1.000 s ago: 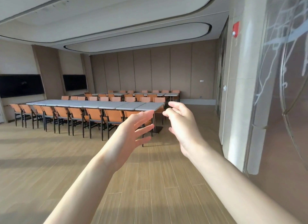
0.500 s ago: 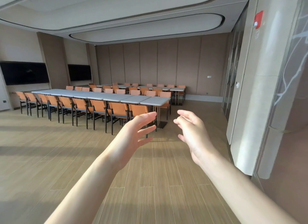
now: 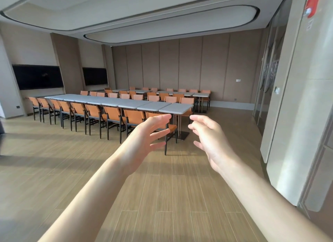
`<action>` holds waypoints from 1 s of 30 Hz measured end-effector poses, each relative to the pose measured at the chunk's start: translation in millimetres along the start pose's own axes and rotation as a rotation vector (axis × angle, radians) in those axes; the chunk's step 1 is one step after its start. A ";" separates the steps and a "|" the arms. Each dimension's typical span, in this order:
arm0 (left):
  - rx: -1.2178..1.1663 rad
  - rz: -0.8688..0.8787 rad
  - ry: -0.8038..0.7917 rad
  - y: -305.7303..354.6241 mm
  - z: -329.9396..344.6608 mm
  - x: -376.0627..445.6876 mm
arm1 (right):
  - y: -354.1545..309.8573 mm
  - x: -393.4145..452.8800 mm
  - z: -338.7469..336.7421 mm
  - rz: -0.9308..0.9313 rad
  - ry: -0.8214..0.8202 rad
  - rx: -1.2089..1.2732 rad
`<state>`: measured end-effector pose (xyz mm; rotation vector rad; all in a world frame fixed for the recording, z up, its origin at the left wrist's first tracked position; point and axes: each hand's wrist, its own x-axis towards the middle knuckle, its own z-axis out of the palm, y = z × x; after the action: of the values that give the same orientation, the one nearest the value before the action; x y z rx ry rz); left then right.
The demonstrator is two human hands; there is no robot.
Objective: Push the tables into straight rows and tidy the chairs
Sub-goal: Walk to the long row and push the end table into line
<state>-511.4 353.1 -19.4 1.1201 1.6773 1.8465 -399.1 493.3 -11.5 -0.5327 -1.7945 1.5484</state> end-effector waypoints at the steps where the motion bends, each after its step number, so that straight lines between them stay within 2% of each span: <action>1: 0.005 0.008 0.000 -1.0 -0.7 15.6 | 1.1 16.0 0.2 -0.005 0.001 0.001; 9: -0.011 0.042 0.043 -24.4 -13.8 129.2 | 13.4 138.3 10.7 -0.051 -0.031 -0.002; 19: 0.022 -0.001 0.036 -84.0 -44.6 236.9 | 75.3 253.8 35.6 -0.005 -0.050 -0.017; 30: 0.003 0.027 0.007 -152.4 -145.1 409.7 | 131.2 425.0 119.9 0.000 -0.031 -0.033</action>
<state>-900.7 598.2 -41.0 1.1447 1.6770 1.8668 -789.5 735.8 -43.1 -0.5273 -1.8466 1.5370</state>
